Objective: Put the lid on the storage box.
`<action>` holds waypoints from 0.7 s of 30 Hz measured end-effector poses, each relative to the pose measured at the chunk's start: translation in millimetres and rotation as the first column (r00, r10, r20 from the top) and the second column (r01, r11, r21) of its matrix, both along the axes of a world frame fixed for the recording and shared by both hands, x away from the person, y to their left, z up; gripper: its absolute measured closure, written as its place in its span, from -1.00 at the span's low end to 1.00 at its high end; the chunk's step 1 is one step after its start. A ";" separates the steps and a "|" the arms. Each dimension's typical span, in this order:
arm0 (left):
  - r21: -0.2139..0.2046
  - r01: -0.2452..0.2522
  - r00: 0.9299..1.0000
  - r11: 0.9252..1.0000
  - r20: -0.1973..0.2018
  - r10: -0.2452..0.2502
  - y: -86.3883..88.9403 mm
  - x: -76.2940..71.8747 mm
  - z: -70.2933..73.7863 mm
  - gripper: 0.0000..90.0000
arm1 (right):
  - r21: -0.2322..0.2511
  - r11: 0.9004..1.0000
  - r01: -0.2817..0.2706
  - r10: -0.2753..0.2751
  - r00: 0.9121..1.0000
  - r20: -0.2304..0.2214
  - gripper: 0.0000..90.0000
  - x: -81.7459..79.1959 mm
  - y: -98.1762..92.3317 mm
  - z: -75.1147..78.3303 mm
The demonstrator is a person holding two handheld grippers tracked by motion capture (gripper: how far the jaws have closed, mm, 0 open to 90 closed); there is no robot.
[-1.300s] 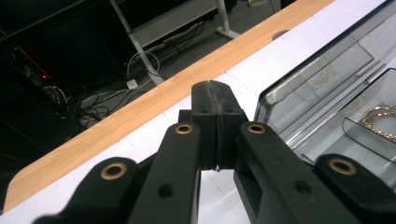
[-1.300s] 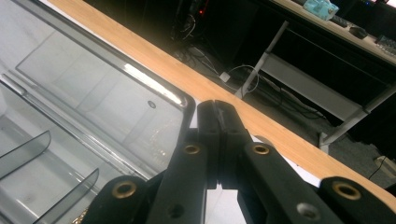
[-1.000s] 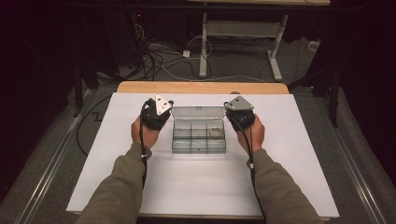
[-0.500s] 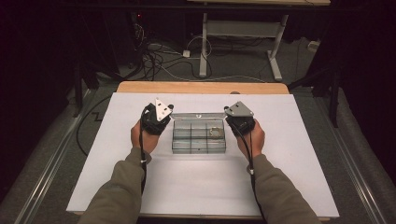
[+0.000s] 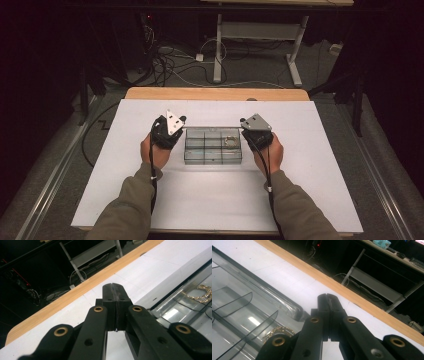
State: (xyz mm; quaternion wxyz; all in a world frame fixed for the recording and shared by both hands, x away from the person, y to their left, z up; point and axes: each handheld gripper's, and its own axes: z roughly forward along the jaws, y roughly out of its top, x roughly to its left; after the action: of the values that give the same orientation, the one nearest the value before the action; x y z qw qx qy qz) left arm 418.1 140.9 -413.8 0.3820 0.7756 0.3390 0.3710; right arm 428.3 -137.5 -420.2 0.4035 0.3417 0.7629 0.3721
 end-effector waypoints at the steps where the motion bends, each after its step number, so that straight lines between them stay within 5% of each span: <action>1: 0.003 0.000 1.000 1.000 0.000 0.000 0.3 -0.3 -0.3 0.92 | -0.003 1.000 0.002 -0.002 1.000 0.002 1.00 -0.7 0.1 -0.1; 21: 0.019 -0.014 1.000 1.000 -0.014 0.015 -1.7 -9.7 -11.8 0.92 | -0.013 1.000 0.008 -0.007 1.000 0.021 1.00 -11.5 1.7 -8.8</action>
State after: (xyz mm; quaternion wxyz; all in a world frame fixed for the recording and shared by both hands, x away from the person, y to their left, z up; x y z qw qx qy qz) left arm 408.3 139.3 -425.6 0.3697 0.7793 0.3439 0.3712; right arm 416.8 -135.8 -429.0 0.4151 0.3379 0.7598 0.3690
